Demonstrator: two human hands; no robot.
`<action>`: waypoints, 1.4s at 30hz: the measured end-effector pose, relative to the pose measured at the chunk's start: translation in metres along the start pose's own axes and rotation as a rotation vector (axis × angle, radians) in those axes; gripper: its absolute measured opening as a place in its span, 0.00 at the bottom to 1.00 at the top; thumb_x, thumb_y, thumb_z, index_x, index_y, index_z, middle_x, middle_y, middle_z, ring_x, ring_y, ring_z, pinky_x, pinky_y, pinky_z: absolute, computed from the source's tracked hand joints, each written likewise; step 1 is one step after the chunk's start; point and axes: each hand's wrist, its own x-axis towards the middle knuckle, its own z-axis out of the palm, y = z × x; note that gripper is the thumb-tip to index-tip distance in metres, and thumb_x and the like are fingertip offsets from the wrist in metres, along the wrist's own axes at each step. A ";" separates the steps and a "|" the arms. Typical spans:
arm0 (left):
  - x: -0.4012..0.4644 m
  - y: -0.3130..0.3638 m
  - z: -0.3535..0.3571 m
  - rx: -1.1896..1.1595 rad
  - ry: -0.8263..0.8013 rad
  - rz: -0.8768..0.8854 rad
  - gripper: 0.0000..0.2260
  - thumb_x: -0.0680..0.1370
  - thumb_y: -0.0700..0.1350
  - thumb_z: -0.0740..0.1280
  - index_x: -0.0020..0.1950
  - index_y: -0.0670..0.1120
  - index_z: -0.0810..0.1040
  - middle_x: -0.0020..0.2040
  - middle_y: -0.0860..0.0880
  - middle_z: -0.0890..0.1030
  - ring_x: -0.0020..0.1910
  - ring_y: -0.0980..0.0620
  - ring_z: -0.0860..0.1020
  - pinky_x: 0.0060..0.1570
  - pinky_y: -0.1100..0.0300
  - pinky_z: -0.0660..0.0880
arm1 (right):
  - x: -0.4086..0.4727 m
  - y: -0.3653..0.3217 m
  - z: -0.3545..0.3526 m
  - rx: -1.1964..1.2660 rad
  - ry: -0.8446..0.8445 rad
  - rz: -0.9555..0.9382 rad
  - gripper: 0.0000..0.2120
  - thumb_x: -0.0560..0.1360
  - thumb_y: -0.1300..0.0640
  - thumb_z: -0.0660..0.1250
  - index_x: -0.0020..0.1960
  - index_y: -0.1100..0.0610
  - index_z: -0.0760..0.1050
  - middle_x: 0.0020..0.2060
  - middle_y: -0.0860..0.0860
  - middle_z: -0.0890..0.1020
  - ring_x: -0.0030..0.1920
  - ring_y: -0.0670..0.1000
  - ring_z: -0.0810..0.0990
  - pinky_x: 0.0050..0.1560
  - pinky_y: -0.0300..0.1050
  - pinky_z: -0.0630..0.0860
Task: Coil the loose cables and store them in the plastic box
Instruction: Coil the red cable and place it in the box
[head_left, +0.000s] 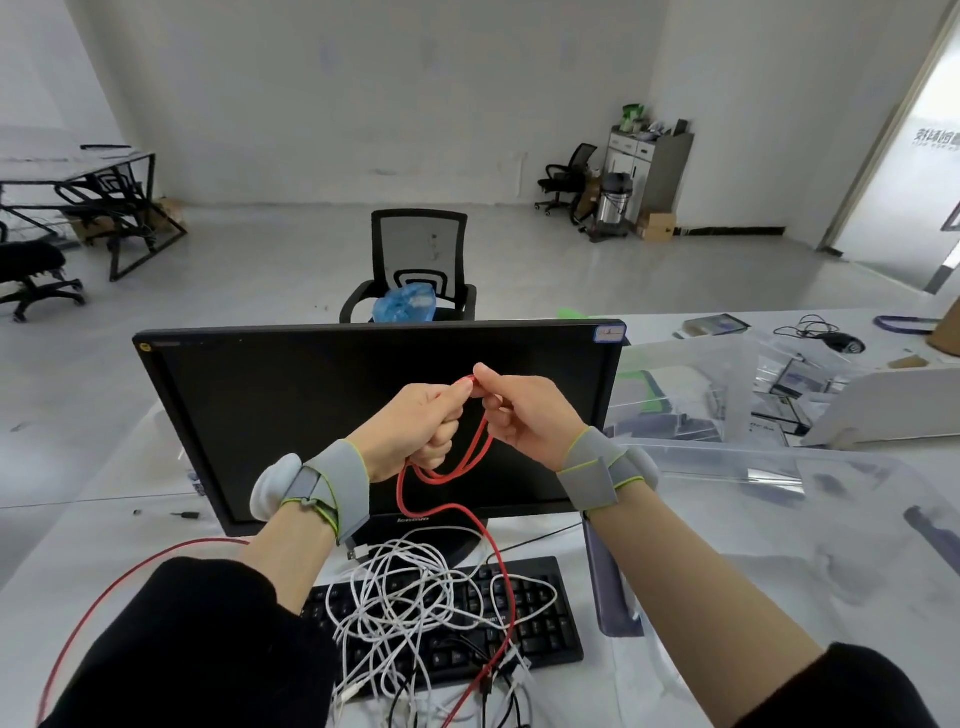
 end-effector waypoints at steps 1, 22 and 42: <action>0.000 0.000 0.001 0.009 0.014 0.007 0.20 0.82 0.53 0.56 0.31 0.47 0.63 0.22 0.51 0.60 0.20 0.55 0.56 0.21 0.64 0.57 | 0.000 -0.001 -0.001 -0.017 0.013 -0.024 0.12 0.78 0.54 0.65 0.42 0.62 0.78 0.23 0.47 0.70 0.22 0.42 0.65 0.25 0.32 0.62; 0.006 -0.001 0.011 0.183 -0.010 -0.003 0.18 0.82 0.54 0.55 0.36 0.46 0.66 0.25 0.51 0.62 0.22 0.57 0.59 0.23 0.67 0.59 | 0.011 -0.007 -0.005 0.012 0.222 -0.051 0.12 0.79 0.59 0.62 0.38 0.60 0.74 0.27 0.49 0.67 0.23 0.43 0.62 0.23 0.33 0.61; 0.003 0.029 -0.027 -0.566 0.375 0.243 0.19 0.83 0.53 0.52 0.34 0.48 0.65 0.22 0.54 0.60 0.20 0.57 0.57 0.22 0.65 0.57 | 0.007 0.073 0.006 -0.997 -0.161 -0.252 0.14 0.78 0.49 0.63 0.54 0.58 0.78 0.49 0.52 0.80 0.51 0.46 0.75 0.53 0.36 0.66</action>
